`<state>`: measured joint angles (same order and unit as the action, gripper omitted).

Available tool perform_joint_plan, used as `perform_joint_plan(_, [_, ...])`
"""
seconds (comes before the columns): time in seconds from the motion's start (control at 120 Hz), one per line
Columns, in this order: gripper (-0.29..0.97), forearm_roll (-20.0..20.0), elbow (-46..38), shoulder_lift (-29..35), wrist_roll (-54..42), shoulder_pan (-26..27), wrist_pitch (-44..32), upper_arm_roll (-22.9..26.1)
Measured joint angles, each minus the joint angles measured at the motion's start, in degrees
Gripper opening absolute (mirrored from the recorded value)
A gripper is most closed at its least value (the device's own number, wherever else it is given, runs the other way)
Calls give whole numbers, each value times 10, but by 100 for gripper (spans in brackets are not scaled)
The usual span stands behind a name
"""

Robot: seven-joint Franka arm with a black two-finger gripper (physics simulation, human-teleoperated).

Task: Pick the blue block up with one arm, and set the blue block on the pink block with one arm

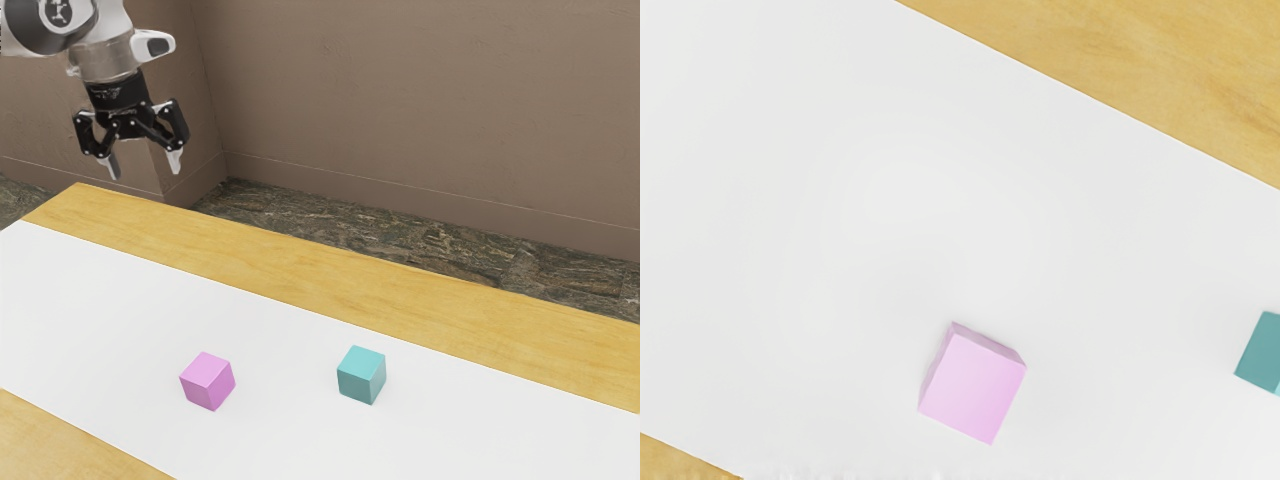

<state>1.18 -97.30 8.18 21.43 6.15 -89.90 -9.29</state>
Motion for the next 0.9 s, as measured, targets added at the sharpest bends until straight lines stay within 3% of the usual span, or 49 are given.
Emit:
perform_joint_plan(0.167, [68, 0, -28, 8, 60, 0, -9, 2])
perform_joint_plan(0.242, [68, 2, -21, -23, 82, -11, -7, 62])
perform_joint_plan(0.317, [68, 2, -1, -67, 99, 29, -15, 103])
perform_joint_plan(0.467, [68, 9, -62, -134, 121, 139, -115, 117])
perform_joint_plan(0.608, [68, 28, -89, -180, 137, 63, -212, 117])
perform_joint_plan(0.683, [68, 32, -110, -199, 143, 63, -257, 117])
perform_joint_plan(0.9, [68, 54, -38, -317, 128, 64, -344, 117])
